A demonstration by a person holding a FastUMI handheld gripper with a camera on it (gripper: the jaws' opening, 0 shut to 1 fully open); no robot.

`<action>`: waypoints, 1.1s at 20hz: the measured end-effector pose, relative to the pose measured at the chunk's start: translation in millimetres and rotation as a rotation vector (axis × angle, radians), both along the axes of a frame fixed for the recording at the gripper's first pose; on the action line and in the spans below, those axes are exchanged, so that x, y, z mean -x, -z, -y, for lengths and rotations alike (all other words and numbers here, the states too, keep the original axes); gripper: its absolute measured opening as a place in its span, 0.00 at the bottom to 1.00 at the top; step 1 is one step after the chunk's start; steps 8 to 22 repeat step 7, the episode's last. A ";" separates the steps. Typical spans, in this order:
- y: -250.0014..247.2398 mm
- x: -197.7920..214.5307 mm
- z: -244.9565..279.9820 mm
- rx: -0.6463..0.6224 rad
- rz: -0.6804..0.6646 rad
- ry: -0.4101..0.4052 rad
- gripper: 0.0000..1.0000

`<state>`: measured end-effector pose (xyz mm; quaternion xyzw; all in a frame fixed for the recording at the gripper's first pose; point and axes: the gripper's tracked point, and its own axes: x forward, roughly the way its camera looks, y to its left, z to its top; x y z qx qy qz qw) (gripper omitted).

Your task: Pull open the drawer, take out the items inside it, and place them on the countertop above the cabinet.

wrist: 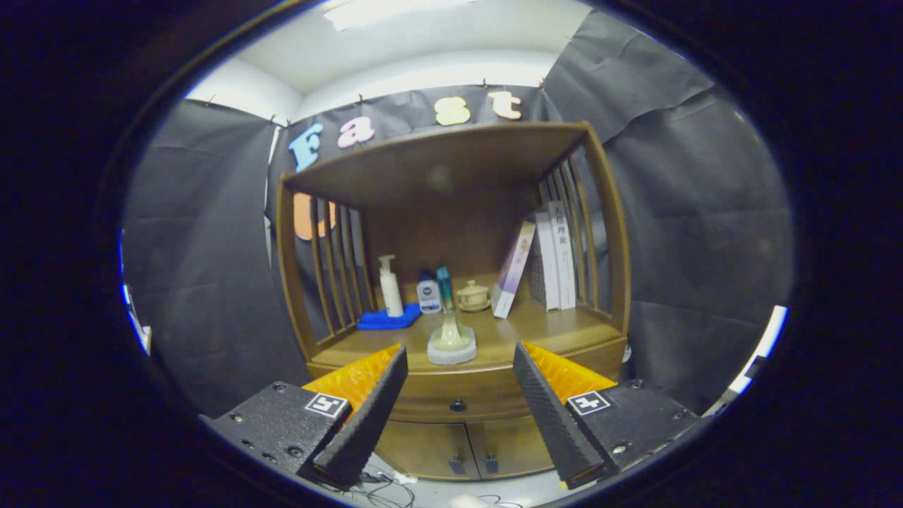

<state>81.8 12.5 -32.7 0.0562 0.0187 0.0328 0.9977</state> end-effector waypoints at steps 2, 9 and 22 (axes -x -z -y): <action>-16.1 23.1 15.7 0.000 0.025 0.016 0.98; -39.1 68.7 38.8 0.024 0.064 0.020 0.98; -39.1 68.7 38.8 0.024 0.064 0.020 0.98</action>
